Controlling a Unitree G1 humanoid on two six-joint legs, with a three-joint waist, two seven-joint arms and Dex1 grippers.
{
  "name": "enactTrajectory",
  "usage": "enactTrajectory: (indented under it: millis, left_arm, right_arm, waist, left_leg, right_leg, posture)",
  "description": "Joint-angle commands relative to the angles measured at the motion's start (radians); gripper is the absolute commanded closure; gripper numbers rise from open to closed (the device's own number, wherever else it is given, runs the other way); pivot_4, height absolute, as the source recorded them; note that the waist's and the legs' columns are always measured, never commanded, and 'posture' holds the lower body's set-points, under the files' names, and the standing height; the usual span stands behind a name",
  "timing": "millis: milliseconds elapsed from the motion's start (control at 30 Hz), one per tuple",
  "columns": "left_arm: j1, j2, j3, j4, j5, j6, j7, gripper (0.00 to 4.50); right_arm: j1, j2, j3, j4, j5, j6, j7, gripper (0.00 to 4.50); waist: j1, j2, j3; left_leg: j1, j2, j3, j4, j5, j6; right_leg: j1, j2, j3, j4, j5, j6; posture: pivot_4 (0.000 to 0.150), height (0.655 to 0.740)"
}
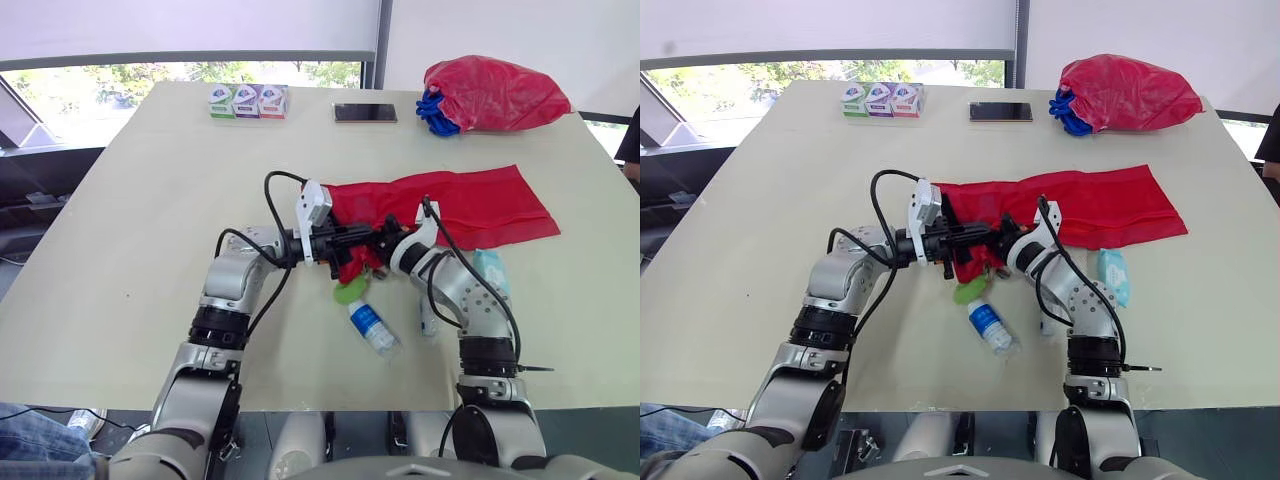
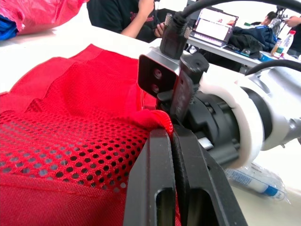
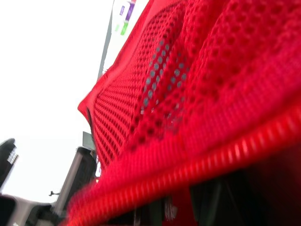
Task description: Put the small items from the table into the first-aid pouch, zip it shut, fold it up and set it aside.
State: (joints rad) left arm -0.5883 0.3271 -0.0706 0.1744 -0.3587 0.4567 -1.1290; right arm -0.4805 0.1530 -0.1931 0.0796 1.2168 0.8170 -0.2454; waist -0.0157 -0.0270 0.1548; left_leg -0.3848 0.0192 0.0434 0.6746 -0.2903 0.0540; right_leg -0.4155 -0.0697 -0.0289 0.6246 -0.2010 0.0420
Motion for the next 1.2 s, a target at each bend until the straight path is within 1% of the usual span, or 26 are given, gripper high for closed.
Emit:
enactTrajectory:
  millis: [33,67,100,133,167,200,233,267,400,733,767,800,867,900,933,967,1200]
  left_arm:
    - [-0.006,0.003,-0.019,-0.026,-0.019,-0.011,-0.017,4.48]
    - [-0.011,0.005,-0.015,-0.014,-0.015,-0.019,-0.016,4.5]
    - [-0.019,0.008,-0.01,0.002,-0.01,-0.03,-0.015,4.5]
    - [-0.026,0.012,-0.006,0.017,-0.006,-0.04,-0.014,4.5]
    - [-0.031,0.014,-0.004,0.026,-0.003,-0.047,-0.014,4.5]
    - [-0.039,0.017,0.0,0.042,0.0,-0.057,-0.013,4.5]
    - [-0.048,0.02,0.004,0.06,0.004,-0.068,-0.011,4.5]
    - [-0.062,0.026,0.01,0.087,0.011,-0.086,-0.011,4.5]
    - [-0.101,0.042,0.019,0.17,0.024,-0.141,-0.014,4.5]
    - [-0.137,0.058,0.001,0.25,0.022,-0.195,-0.034,4.5]
    - [-0.139,0.057,-0.001,0.253,0.021,-0.197,-0.034,4.5]
    - [-0.141,0.056,-0.003,0.255,0.021,-0.199,-0.034,4.5]
    - [-0.142,0.055,-0.006,0.255,0.02,-0.201,-0.033,4.5]
    - [-0.142,0.054,-0.007,0.256,0.02,-0.202,-0.033,4.5]
    - [-0.142,0.054,-0.006,0.257,0.021,-0.202,-0.033,4.5]
    - [-0.142,0.054,-0.006,0.257,0.021,-0.202,-0.032,4.5]
    - [-0.135,0.062,-0.003,0.255,0.024,-0.203,-0.036,4.5]
  right_arm:
    - [-0.03,0.027,0.01,-0.034,-0.011,-0.009,0.026,3.9]
    - [-0.025,0.026,0.014,-0.039,-0.012,-0.003,0.028,3.36]
    - [-0.019,0.022,0.018,-0.046,-0.013,0.007,0.026,2.92]
    - [-0.015,0.018,0.021,-0.051,-0.018,0.016,0.024,2.6]
    - [-0.013,0.016,0.022,-0.055,-0.023,0.022,0.023,2.38]
    - [-0.008,0.011,0.027,-0.063,-0.031,0.029,0.025,1.79]
    - [-0.003,0.006,0.03,-0.071,-0.036,0.036,0.025,1.59]
    - [0.008,-0.008,0.039,-0.089,-0.042,0.051,0.025,1.28]
    - [0.049,-0.057,0.062,-0.151,-0.057,0.111,0.02,1.28]
    - [0.075,-0.085,0.052,-0.19,-0.068,0.13,0.012,1.28]
    - [0.074,-0.083,0.054,-0.19,-0.07,0.128,0.012,2.0]
    - [0.074,-0.079,0.055,-0.19,-0.073,0.127,0.012,2.25]
    - [0.074,-0.072,0.055,-0.191,-0.08,0.128,0.013,3.3]
    - [0.074,-0.07,0.055,-0.192,-0.083,0.129,0.013,3.61]
    - [0.075,-0.069,0.054,-0.192,-0.085,0.13,0.014,4.15]
    - [0.076,-0.068,0.054,-0.192,-0.088,0.13,0.015,4.44]
    - [0.077,-0.09,0.05,-0.219,-0.083,0.159,0.024,4.44]
  waist:
    - [0.0,0.0,0.0]
    - [0.0,0.0,0.0]
    - [0.0,0.0,0.0]
    - [0.0,0.0,0.0]
    - [0.0,0.0,0.0]
    - [0.0,0.0,0.0]
    - [0.001,0.0,0.0]
    - [0.002,0.0,0.0]
    - [0.003,0.0,0.0]
    - [0.002,0.0,0.0]
    - [0.001,0.0,0.0]
    - [-0.001,0.0,0.0]
    - [-0.004,0.0,0.0]
    - [-0.003,0.0,0.0]
    - [-0.002,0.0,0.0]
    - [-0.001,0.0,0.0]
    - [-0.001,0.0,0.0]
  left_leg:
    - [0.0,0.0,0.0,0.0,0.0,0.0]
    - [0.0,0.0,0.0,0.0,0.0,0.0]
    - [0.0,0.0,0.0,0.0,0.0,0.0]
    - [0.0,0.0,0.0,0.0,0.0,0.0]
    - [0.0,0.0,0.0,0.0,0.0,0.0]
    - [0.0,0.0,0.0,0.0,0.0,0.0]
    - [0.0,0.0,0.0,0.0,0.0,0.0]
    - [0.0,0.0,0.0,0.0,0.0,0.0]
    - [0.0,-0.001,0.0,0.0,0.0,0.0]
    - [0.0,-0.001,0.0,0.0,0.0,0.0]
    - [0.0,-0.001,0.0,0.0,0.0,0.0]
    - [0.0,-0.001,0.0,0.0,0.0,0.0]
    - [0.0,-0.001,0.0,-0.001,0.0,0.0]
    - [0.0,0.0,-0.001,-0.001,0.0,0.0]
    - [-0.001,0.0,-0.001,-0.001,0.0,0.0]
    - [-0.001,0.0,-0.001,-0.001,0.0,0.0]
    - [-0.001,-0.001,-0.001,-0.001,0.0,0.0]
  right_leg:
    - [0.0,0.0,0.0,0.0,0.0,0.0]
    - [0.0,0.0,0.0,0.0,0.0,0.0]
    - [0.0,0.0,0.0,0.0,0.0,0.0]
    - [0.0,0.0,0.0,0.0,0.0,0.0]
    - [0.0,0.0,0.0,0.0,0.0,0.0]
    - [0.0,0.0,0.0,0.0,0.0,0.0]
    - [0.0,0.0,0.0,0.0,0.0,0.0]
    - [0.0,0.0,0.0,0.0,0.0,0.0]
    - [0.0,-0.001,0.0,0.0,0.0,0.0]
    - [0.0,0.0,0.0,-0.001,0.0,0.0]
    - [0.0,0.0,0.0,-0.001,0.0,0.0]
    - [0.0,0.0,0.0,-0.001,0.0,0.0]
    - [0.0,0.0,0.001,0.0,0.0,0.0]
    - [0.0,0.0,0.0,0.0,0.0,0.0]
    - [-0.001,0.0,-0.001,0.0,0.0,0.0]
    - [-0.001,0.0,0.0,0.0,0.0,0.0]
    - [-0.001,0.0,0.0,-0.001,0.0,0.0]
  posture:
    - [0.15,0.74]
    - [0.15,0.74]
    - [0.15,0.74]
    - [0.15,0.74]
    - [0.15,0.74]
    - [0.15,0.74]
    - [0.15,0.74]
    - [0.15,0.74]
    - [0.15,0.74]
    - [0.15,0.74]
    - [0.15,0.74]
    - [0.15,0.74]
    - [0.15,0.74]
    - [0.15,0.74]
    - [0.15,0.74]
    - [0.15,0.74]
    - [0.15,0.74]
